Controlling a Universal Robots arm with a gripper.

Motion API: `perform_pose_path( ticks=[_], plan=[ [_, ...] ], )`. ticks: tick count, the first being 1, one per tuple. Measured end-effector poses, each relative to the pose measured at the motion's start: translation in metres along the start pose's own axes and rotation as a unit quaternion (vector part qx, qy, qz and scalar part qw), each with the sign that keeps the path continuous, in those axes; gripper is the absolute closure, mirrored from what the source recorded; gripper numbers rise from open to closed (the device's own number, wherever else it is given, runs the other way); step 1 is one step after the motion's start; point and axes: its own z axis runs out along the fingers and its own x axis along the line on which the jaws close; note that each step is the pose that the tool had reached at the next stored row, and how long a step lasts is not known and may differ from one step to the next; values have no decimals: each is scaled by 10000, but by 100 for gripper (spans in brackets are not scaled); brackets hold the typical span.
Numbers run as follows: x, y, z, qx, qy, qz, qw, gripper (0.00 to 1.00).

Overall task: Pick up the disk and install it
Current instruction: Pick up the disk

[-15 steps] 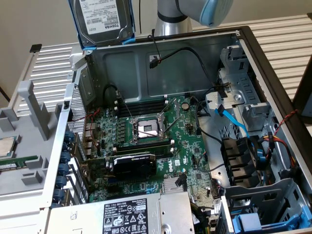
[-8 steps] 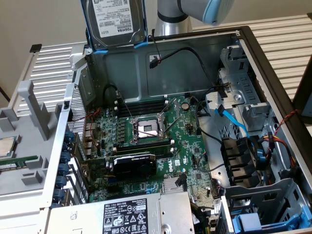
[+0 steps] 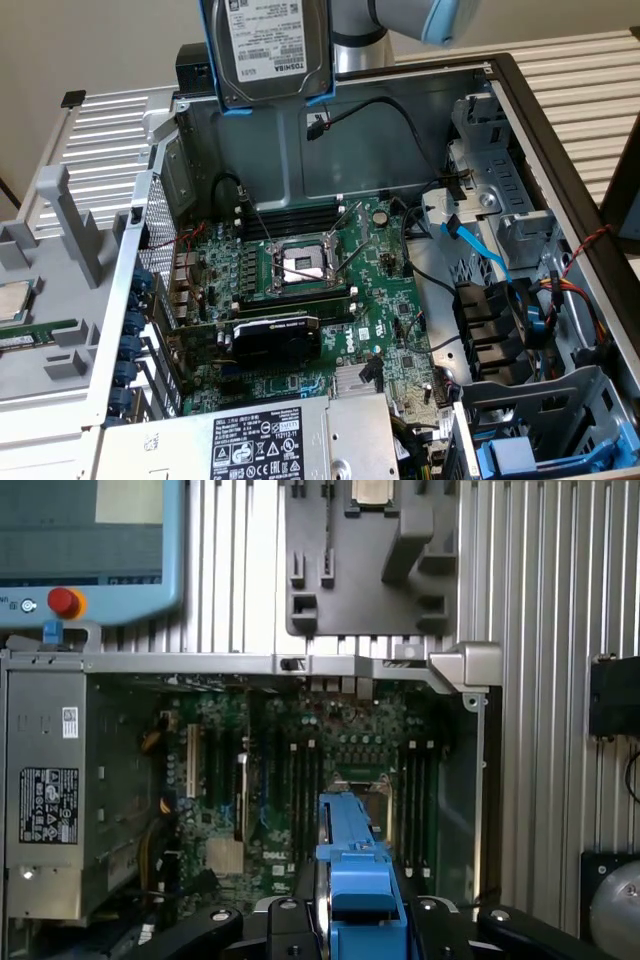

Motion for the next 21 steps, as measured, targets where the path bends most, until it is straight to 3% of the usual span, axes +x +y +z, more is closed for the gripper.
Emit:
perform_pose_path(
  ticks=[8,16,21],
  plan=[
    [186,-256,5,-33,10,0,10000,63],
    [415,-490,11,-84,10,-2,10000,63],
    [560,-591,15,-115,11,-3,9999,63]
  ],
)
